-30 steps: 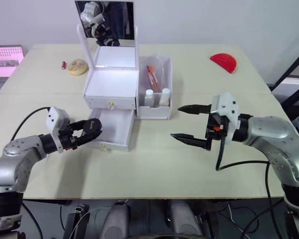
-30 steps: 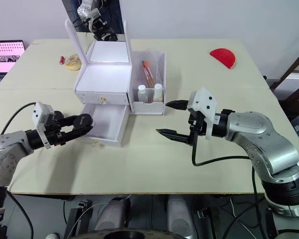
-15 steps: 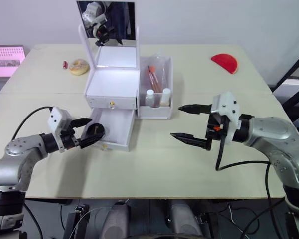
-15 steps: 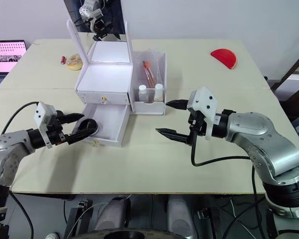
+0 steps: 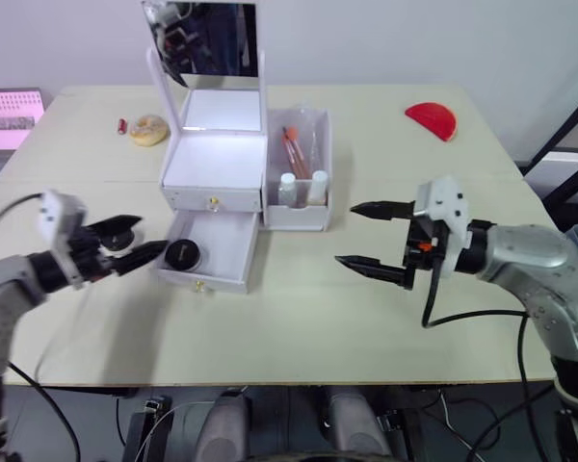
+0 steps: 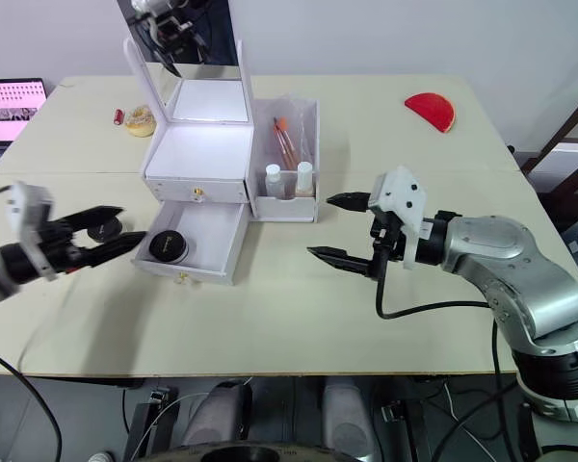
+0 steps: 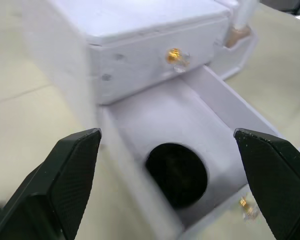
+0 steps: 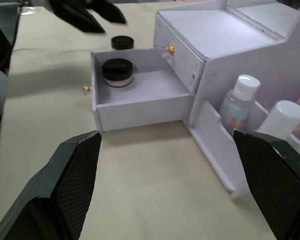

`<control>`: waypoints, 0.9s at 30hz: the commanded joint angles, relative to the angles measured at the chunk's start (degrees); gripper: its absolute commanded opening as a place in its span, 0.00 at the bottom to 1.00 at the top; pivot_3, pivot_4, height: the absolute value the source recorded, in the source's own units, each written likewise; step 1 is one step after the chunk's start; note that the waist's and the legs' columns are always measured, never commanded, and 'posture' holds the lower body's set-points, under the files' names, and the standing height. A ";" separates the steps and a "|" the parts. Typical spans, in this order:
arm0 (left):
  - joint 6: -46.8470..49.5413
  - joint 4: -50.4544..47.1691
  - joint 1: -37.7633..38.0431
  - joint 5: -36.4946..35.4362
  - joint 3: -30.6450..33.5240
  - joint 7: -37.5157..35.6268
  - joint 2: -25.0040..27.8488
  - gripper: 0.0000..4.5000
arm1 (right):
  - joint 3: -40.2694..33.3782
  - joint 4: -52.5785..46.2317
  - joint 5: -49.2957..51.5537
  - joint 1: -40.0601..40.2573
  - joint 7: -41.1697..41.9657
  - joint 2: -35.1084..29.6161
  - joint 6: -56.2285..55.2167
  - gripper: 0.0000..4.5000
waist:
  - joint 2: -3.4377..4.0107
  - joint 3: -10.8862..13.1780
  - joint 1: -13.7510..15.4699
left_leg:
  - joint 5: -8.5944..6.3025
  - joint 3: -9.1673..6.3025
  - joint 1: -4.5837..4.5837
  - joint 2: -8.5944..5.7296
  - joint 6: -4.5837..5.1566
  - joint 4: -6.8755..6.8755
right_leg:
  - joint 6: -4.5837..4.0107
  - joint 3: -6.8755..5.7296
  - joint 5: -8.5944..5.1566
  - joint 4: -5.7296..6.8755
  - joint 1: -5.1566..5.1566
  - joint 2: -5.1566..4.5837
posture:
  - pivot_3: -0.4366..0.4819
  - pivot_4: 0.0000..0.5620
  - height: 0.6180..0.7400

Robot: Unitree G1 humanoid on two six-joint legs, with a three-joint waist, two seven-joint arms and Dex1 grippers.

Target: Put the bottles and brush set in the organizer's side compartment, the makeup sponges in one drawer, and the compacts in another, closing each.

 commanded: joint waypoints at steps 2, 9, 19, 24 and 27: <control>0.11 0.34 6.63 0.47 11.61 -1.77 3.50 0.99 | -5.30 2.44 -0.50 3.50 2.18 -1.68 -3.24 1.00 | 0.01 0.00 0.11 | 0.00 0.01 -0.01 0.00 0.00 0.00 | 0.01 0.00 -0.01 -0.02 0.00 -0.01 | 0.48 0.27 1.00; -7.72 9.79 22.17 7.37 25.52 -4.67 2.46 0.99 | -17.58 11.00 -1.50 14.74 5.77 -2.14 -9.87 1.00 | -0.01 0.02 0.22 | 0.00 0.03 -0.02 0.00 0.00 0.02 | 0.00 0.00 -0.03 -0.04 -0.01 -0.02 | 0.48 0.27 1.00; -17.19 19.97 28.25 8.83 32.23 -4.02 -1.00 0.99 | -29.17 31.02 -6.75 27.66 14.32 -3.11 -25.82 1.00 | -0.10 0.00 -0.13 | -0.02 0.09 0.05 0.00 -0.02 0.11 | 0.23 0.00 -0.17 -0.09 0.03 -0.06 | 0.48 0.27 1.00; -18.21 20.71 28.25 8.12 32.05 -4.04 -0.87 0.99 | -28.04 30.64 -5.99 26.52 13.32 -2.05 -26.45 1.00 | -0.12 -0.01 -1.38 | -0.03 0.09 0.08 0.02 -0.05 0.08 | 0.23 0.00 -0.18 -0.11 0.01 -0.07 | 0.48 0.27 1.00; -18.43 20.64 27.93 7.93 31.60 -4.09 -0.79 0.99 | -27.31 29.78 -6.06 25.96 12.55 -1.59 -26.24 1.00 | -0.12 -0.01 -1.49 | -0.03 0.11 0.07 0.02 -0.05 0.01 | 0.19 0.01 -0.15 -0.09 -0.01 -0.07 | 0.48 0.27 1.00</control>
